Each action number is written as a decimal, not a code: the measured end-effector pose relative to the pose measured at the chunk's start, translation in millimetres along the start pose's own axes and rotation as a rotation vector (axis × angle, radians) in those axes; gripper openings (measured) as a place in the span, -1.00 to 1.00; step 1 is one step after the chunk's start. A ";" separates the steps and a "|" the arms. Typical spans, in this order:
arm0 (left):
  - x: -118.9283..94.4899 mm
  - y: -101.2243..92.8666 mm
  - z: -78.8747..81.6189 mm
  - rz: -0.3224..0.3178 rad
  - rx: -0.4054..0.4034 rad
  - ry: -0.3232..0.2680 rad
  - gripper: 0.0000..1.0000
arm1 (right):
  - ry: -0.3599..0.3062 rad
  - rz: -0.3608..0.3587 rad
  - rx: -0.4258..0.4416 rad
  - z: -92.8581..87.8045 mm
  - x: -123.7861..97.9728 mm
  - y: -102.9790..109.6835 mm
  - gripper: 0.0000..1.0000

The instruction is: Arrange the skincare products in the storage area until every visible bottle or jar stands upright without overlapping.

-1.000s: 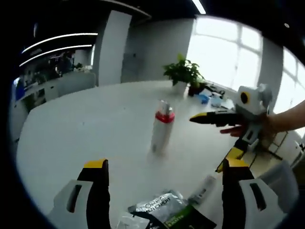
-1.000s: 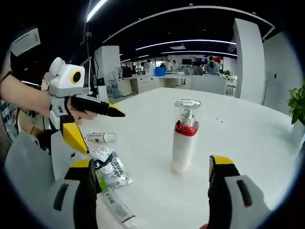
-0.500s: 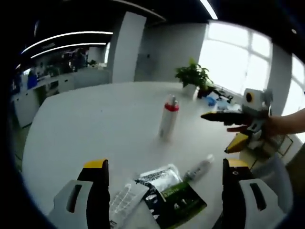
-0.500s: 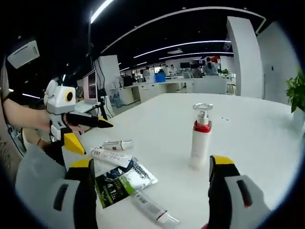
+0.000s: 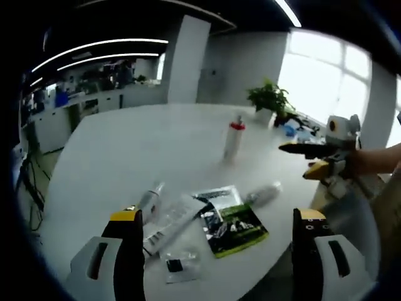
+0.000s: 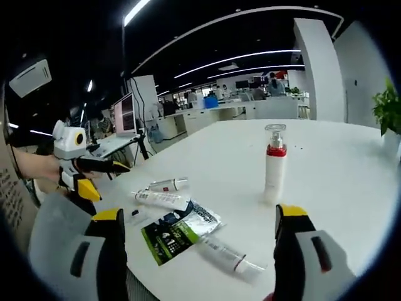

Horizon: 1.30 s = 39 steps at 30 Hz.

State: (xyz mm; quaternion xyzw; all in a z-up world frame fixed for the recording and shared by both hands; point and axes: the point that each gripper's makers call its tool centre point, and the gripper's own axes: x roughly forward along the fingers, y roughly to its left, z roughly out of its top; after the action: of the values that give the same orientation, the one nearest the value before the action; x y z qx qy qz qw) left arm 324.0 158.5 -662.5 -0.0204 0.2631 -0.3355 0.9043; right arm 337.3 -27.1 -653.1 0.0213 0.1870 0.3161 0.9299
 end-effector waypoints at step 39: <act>-24.0 5.4 -25.8 0.037 0.082 0.091 0.92 | -0.013 -0.068 -0.019 -7.9 -23.9 15.9 0.91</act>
State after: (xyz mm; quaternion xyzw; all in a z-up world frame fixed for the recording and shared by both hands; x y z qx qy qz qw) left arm 299.3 181.1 -674.8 0.0370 0.2904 -0.3299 0.8975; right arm 307.8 -29.3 -650.0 0.0081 0.1786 0.2858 0.9415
